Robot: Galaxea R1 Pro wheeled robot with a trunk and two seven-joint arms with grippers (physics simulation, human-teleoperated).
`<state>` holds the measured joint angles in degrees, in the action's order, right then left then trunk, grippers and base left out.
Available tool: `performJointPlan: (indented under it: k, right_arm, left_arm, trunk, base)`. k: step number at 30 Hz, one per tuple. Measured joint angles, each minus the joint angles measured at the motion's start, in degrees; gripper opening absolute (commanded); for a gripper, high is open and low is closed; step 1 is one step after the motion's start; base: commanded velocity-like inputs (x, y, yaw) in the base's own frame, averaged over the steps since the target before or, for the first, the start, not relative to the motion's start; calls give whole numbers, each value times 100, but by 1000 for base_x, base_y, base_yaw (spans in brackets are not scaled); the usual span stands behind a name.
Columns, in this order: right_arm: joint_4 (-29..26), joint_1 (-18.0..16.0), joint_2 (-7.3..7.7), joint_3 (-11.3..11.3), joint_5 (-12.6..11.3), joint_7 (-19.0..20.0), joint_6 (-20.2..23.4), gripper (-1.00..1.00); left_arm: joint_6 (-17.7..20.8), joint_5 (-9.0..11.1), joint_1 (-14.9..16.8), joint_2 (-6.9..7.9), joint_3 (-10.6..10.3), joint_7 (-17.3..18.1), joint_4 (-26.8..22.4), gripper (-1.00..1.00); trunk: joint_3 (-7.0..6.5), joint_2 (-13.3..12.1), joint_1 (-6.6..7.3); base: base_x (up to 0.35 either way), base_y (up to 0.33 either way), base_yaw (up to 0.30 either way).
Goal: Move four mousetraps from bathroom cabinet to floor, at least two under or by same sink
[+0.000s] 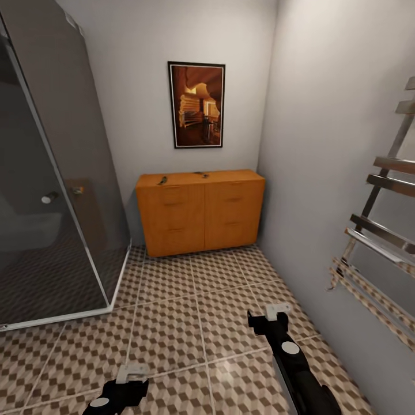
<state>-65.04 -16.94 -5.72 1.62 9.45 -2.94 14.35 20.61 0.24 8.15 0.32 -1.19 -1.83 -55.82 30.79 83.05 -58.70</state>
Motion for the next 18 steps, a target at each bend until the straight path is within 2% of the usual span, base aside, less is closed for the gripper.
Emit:
performJointPlan:
  k: [10, 18]
  right_arm:
    - [0, 0, 0, 4, 0, 0, 0, 100]
    - [1, -1, -1, 4, 0, 0, 0, 100]
  left_arm:
    - [0, 0, 0, 0, 0, 0, 1, 100]
    - [-1, 0, -1, 0, 0, 0, 0, 100]
  trunk:
    - [0, 0, 0]
    - [0, 0, 0]
  base:
    - [333, -4, 6]
    - [333, -77, 135]
